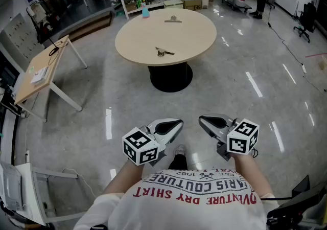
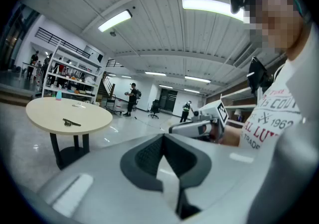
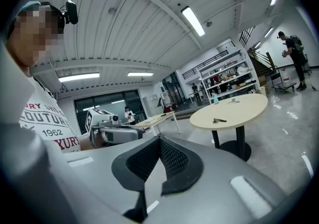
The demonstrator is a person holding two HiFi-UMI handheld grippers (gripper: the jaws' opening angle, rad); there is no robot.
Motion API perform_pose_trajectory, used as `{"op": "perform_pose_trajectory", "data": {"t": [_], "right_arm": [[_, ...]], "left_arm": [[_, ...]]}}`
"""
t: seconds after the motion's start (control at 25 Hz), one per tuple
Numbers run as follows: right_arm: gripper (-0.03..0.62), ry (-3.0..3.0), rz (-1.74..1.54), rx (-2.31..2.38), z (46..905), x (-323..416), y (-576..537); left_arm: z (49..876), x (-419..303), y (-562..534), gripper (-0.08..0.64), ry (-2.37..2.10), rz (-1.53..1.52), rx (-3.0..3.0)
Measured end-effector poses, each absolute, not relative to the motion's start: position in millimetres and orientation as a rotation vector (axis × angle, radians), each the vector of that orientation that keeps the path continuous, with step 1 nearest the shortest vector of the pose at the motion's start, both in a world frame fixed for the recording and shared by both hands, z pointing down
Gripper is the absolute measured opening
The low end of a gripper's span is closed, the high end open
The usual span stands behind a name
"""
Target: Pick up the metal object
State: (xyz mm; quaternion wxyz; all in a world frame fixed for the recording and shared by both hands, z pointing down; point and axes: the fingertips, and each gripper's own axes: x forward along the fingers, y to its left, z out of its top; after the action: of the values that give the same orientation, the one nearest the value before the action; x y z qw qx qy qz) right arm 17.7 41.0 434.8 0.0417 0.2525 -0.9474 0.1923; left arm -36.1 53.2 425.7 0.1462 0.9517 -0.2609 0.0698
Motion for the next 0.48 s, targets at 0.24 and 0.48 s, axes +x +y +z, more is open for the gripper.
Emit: {"op": "perform_pose_trajectory", "data": {"t": [0.24,0.48], "right_arm": [[0.001,-2.881,0.589,0.829,438.1,-6.2,-108.8],[0.001,-2.907,0.515,0.822,408.8,-31.2,-229.5]], "left_arm": [[432.7,-78.1,-91.3,0.003,-0.807,0.238,2.742],[407.7,-120.7,-212.8,0.003,-0.878,0.211,2.738]]}}
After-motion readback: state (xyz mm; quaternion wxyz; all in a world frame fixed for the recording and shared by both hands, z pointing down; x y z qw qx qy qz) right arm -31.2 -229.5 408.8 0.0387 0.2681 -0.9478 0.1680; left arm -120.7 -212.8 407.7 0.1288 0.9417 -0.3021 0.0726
